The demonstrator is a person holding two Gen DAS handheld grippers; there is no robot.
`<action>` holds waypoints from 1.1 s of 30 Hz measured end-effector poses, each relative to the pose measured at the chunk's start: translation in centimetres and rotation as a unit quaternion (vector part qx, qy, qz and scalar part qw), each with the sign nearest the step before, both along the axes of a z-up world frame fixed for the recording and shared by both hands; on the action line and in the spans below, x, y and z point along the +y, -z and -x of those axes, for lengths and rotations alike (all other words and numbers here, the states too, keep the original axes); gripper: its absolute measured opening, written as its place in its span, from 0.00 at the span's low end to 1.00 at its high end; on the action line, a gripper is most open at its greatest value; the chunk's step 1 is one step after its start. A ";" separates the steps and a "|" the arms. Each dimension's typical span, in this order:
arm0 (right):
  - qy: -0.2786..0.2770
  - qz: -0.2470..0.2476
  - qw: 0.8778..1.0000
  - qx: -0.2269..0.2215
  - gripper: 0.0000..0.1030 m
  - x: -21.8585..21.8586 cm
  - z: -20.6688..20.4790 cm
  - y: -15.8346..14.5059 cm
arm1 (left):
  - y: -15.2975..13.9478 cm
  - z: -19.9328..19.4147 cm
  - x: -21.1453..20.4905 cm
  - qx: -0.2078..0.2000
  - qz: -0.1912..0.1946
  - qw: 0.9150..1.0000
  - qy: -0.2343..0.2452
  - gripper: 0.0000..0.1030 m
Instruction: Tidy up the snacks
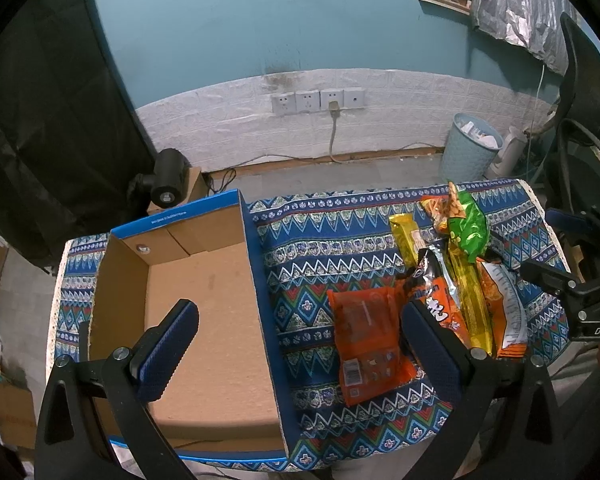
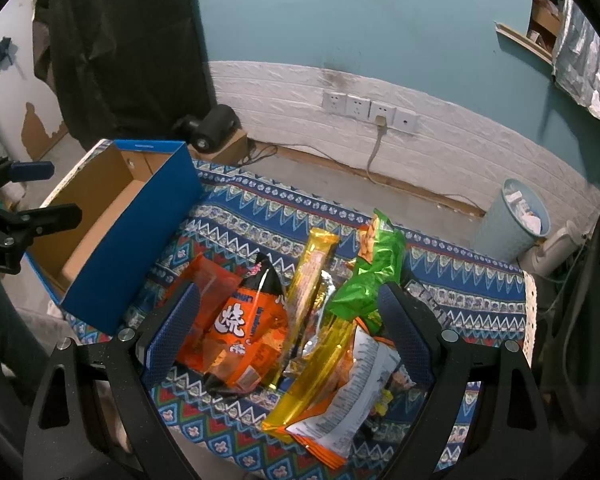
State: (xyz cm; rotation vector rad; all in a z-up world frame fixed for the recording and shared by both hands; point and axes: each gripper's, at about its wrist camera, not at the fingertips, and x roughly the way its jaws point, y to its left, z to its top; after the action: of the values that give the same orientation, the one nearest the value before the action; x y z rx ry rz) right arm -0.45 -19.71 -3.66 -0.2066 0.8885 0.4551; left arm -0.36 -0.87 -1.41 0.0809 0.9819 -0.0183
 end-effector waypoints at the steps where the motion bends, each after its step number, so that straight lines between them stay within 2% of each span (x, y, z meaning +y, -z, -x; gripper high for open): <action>1: 0.001 0.001 1.000 0.000 0.86 -0.1 0.0 0.0 | 0.1 -0.2 0.1 0.003 0.002 1.000 0.000 1.00; 7: 0.015 0.009 1.000 0.010 0.86 -0.8 -0.3 0.6 | 1.9 -1.1 0.0 0.033 0.008 0.999 -0.001 1.00; 12: 0.032 0.022 0.999 0.028 0.86 -2.0 -0.5 1.6 | 4.4 -1.9 -1.1 0.081 0.021 0.997 0.005 1.00; 25: 0.098 0.049 0.989 0.096 0.86 -5.7 -1.6 6.2 | 10.4 -3.4 -4.3 0.158 0.003 0.987 0.004 1.00; 29: 0.105 0.051 0.987 0.114 0.86 -6.3 -1.7 7.3 | 12.4 -4.1 -4.6 0.182 0.003 0.983 -0.010 1.00; 33: 0.109 0.052 0.984 0.129 0.86 -6.8 -1.6 8.5 | 13.6 -4.5 -5.1 0.189 -0.001 0.982 -0.016 1.00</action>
State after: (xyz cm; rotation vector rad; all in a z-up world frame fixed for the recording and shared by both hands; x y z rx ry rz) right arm 1.15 -26.50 -12.12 -0.1450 1.1773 0.2333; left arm 4.15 -6.02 -15.04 0.0649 1.3637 -0.0018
